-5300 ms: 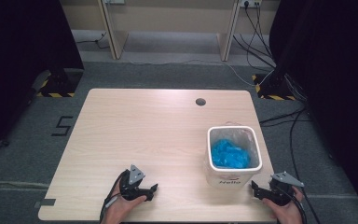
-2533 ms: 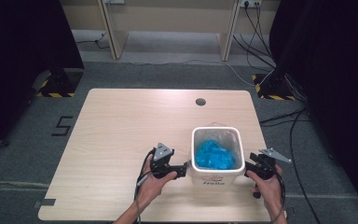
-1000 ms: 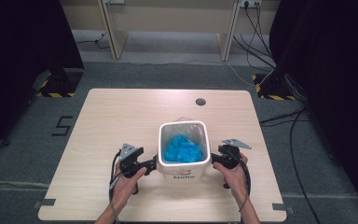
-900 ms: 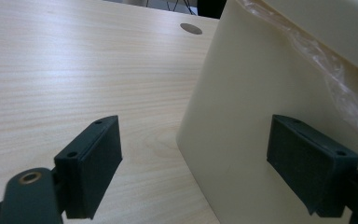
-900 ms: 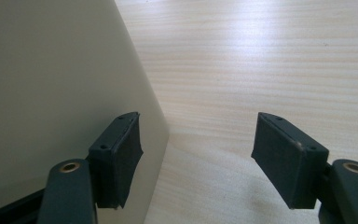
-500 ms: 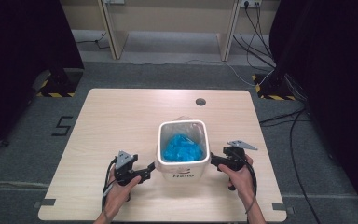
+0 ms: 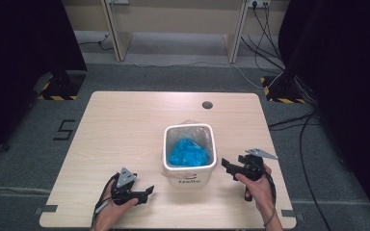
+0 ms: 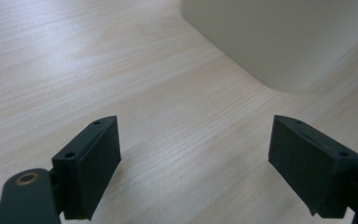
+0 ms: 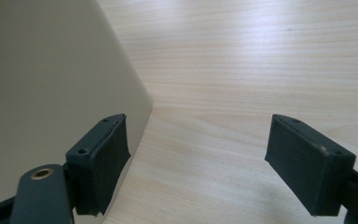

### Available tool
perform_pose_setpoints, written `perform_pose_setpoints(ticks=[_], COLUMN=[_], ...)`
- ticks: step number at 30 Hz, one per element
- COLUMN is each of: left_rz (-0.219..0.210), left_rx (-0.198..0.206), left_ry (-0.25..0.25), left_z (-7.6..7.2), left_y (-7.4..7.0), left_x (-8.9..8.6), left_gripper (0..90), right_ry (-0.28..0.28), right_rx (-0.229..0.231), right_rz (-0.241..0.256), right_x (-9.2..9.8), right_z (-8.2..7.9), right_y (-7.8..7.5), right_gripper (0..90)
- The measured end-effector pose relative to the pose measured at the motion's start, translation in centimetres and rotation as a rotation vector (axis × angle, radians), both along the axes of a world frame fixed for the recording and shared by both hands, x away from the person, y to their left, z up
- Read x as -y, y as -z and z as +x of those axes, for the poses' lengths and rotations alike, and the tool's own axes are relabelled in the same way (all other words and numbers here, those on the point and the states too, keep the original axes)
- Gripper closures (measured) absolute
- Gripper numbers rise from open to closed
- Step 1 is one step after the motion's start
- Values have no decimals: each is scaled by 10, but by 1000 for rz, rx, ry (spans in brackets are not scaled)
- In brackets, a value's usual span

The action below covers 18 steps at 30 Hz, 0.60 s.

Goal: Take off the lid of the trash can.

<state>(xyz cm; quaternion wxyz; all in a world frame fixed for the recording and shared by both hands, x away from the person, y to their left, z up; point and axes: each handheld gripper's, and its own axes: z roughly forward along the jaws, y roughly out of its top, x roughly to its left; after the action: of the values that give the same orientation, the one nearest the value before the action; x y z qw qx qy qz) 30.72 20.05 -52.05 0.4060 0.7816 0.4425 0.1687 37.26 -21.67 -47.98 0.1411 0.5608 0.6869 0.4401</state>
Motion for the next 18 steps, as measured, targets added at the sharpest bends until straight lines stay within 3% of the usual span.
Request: perform_pose_setpoints(ticks=[8,11,18], left_rz=[39,98,99], left_rx=[-29,-12,-12], left_ry=[-1,11,9], left_z=[0,-2,-2], left_y=[2,2,2], left_x=[-1,3,3], left_gripper=[147,147,138], right_ry=[9,-4,-10], right_rx=[11,24,53], right_rz=[14,14,-1], right_x=[11,10,7], right_z=[-1,-2,-4], right_y=[-3,-7,-18], right_gripper=[195,199,179])
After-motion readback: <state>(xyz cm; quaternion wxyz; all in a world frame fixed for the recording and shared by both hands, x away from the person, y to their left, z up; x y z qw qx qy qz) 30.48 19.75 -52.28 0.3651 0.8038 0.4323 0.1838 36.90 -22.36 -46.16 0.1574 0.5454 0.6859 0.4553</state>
